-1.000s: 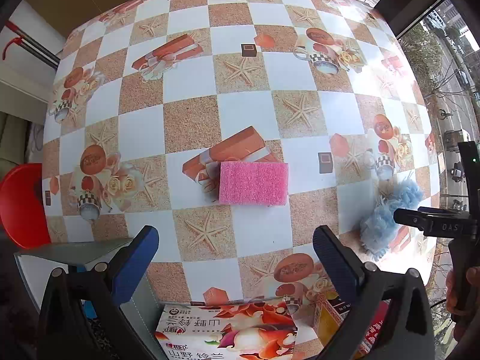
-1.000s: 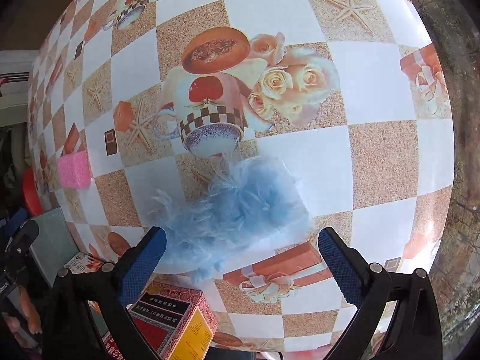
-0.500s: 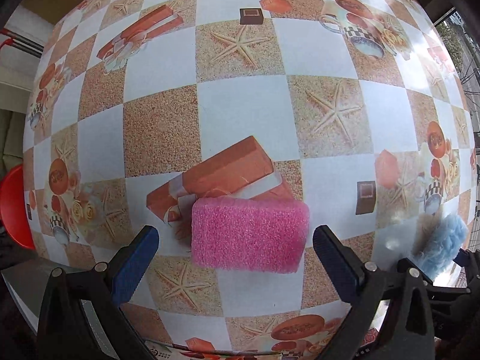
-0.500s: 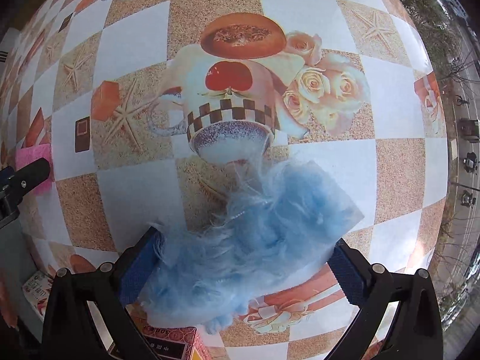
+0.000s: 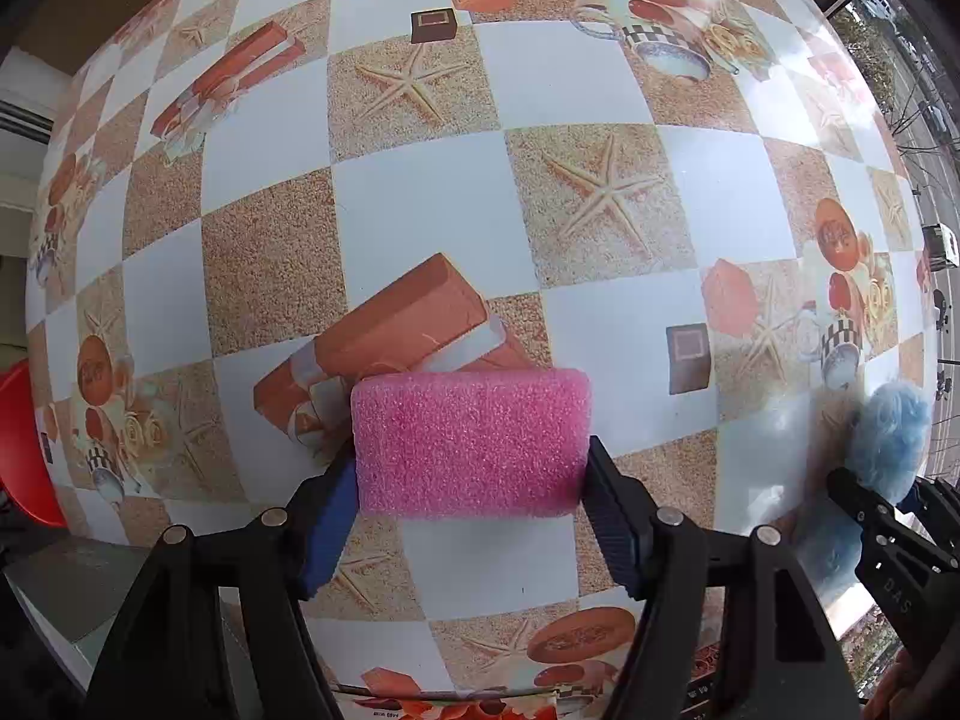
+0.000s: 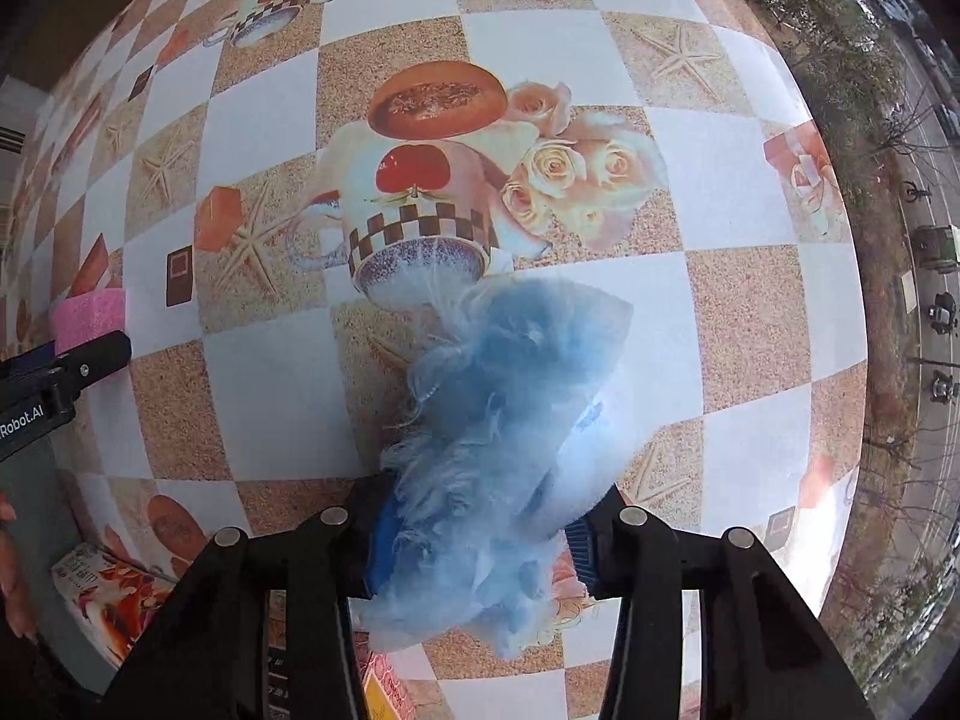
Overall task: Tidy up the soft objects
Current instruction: 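Carry the fluffy light-blue item and pink sponge over the white box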
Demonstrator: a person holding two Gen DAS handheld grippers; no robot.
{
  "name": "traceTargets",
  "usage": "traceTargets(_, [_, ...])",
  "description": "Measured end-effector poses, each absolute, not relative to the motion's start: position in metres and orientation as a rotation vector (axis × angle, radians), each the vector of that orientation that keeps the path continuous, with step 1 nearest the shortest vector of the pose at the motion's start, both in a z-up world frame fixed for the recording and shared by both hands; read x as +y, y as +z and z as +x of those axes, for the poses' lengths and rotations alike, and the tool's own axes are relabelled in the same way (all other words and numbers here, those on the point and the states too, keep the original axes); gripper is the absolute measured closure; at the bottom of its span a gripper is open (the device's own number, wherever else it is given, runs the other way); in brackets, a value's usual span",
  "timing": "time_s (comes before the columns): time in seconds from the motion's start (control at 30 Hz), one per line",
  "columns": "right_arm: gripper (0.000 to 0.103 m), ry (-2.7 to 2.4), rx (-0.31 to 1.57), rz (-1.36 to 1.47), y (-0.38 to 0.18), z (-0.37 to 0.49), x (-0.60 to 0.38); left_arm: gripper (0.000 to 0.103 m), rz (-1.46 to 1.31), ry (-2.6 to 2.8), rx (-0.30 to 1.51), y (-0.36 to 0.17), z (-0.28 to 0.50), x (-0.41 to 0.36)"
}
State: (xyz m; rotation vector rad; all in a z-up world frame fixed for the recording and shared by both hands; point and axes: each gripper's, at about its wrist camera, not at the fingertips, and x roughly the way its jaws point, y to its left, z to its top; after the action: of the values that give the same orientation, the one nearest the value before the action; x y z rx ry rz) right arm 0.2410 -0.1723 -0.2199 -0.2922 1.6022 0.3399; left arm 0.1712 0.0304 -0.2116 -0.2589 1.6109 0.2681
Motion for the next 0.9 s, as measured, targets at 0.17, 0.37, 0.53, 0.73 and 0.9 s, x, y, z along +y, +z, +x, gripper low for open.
traceTargets(0.17, [0.071, 0.379, 1.617, -0.084, -0.205, 0.243, -0.207, 0.03, -0.222, 0.226, 1.524, -0.178, 0.157, 0.022])
traceTargets(0.37, [0.071, 0.406, 1.551, 0.02, -0.157, 0.229, -0.234, 0.03, -0.198, 0.189, 1.436, -0.122, 0.126, 0.015])
traceTargets(0.53, [0.071, 0.443, 1.468, 0.026, -0.102, 0.204, -0.237, 0.03, -0.182, 0.178, 1.4, -0.085, 0.106, 0.006])
traceTargets(0.73, [0.071, 0.465, 1.421, 0.034, -0.065, 0.173, -0.226, 0.03, -0.182, 0.182, 1.37, -0.051, 0.062, 0.005])
traceTargets(0.9, [0.071, 0.431, 1.403, -0.007, -0.048, 0.142, -0.231, 0.03, -0.151, 0.154, 1.352, -0.036, 0.028, 0.003])
